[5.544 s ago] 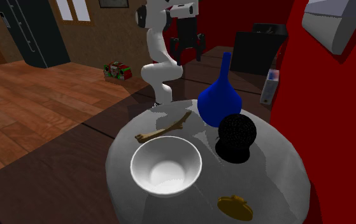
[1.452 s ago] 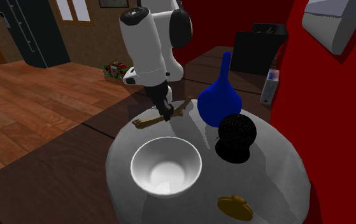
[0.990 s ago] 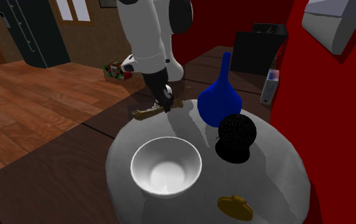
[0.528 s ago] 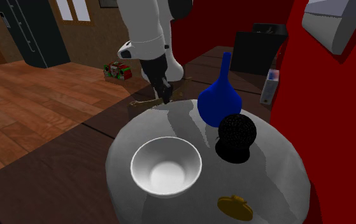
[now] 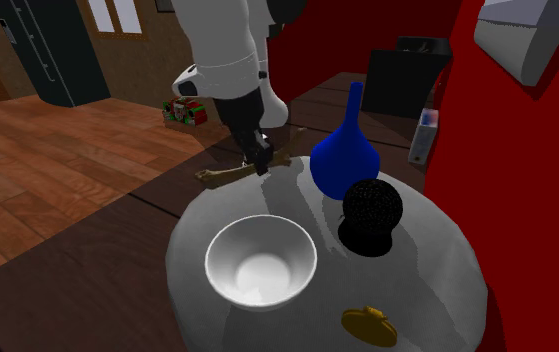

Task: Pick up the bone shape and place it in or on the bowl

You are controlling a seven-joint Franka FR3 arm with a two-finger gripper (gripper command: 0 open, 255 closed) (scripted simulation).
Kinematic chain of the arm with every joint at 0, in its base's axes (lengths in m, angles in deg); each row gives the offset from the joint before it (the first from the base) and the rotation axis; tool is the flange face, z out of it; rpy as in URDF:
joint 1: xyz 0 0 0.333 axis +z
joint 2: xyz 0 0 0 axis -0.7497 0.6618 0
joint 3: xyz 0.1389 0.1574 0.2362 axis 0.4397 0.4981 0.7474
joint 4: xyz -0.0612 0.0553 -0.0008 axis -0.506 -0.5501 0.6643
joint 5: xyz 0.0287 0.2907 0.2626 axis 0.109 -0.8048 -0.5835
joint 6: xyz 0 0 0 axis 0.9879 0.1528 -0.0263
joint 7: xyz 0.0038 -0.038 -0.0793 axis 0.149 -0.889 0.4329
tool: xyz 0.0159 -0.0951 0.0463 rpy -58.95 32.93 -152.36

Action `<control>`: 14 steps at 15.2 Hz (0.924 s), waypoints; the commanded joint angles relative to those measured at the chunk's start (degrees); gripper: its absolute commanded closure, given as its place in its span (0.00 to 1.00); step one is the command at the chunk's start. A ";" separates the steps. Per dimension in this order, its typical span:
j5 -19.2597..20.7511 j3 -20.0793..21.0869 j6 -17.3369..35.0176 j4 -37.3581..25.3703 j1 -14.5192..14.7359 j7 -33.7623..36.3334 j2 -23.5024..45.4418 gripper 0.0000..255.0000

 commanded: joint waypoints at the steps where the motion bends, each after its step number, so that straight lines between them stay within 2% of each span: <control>1: 0.34 0.19 -1.17 -6.18 0.21 0.60 4.95 1.00; 4: 0.95 0.43 -3.88 -17.12 0.67 1.61 13.10 1.00; 7: 1.66 0.62 -8.22 -31.14 1.35 2.74 22.70 1.00; 8: 1.93 0.67 -10.31 -37.14 1.66 3.18 26.58 1.00; 9: 2.53 0.80 -16.25 -52.57 2.48 4.18 36.01 1.00; 14: 2.37 0.62 -9.72 -42.15 2.16 3.26 32.18 1.00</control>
